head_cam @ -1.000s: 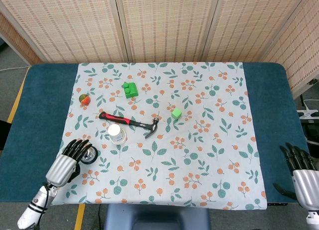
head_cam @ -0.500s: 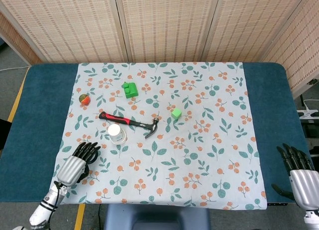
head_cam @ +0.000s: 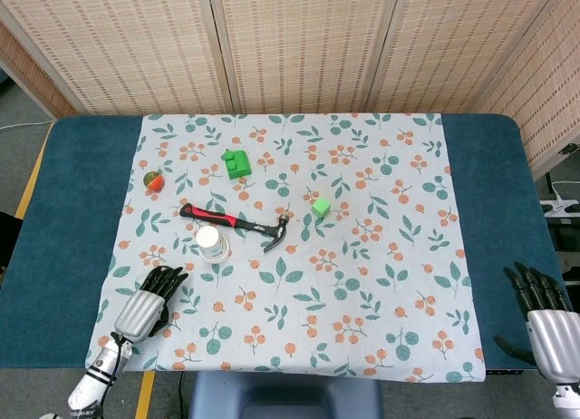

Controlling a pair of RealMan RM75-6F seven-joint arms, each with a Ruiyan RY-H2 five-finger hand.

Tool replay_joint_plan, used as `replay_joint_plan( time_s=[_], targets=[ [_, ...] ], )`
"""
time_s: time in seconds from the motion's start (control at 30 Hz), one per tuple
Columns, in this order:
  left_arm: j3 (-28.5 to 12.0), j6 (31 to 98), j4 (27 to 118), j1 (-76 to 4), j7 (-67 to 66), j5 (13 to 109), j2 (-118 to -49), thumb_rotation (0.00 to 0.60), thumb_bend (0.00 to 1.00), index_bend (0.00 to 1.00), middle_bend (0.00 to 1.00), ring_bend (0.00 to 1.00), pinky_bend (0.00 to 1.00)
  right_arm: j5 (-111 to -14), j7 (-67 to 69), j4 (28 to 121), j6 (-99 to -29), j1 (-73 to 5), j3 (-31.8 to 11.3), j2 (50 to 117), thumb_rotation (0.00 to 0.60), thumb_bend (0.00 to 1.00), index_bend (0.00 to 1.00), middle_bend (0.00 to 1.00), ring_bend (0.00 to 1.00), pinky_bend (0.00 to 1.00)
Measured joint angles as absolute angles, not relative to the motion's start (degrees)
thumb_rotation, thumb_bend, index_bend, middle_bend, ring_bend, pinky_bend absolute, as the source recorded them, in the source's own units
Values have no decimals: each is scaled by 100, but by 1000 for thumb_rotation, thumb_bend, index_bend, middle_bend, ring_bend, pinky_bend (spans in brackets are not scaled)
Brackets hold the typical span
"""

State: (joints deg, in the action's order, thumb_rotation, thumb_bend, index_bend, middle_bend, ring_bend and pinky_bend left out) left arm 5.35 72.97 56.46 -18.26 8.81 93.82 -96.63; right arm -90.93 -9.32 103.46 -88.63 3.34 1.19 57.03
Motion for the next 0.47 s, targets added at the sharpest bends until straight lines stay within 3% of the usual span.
replay_joint_plan(
  time_s=[0.27,0.47],
  targets=[
    [444,7907,5968,-1805,698,9561,-9450,600,1000,0,0,0,52,-9058,-903,10363,-8846,319,99,5691,600,16,0,0,0,82],
    [461,8253,6787,-1771,549,9743,-8739,600,1000,0,0,0,74,-9070,-888,10368,-8885,322,82,5692,600,16,0,0,0,82]
  ],
)
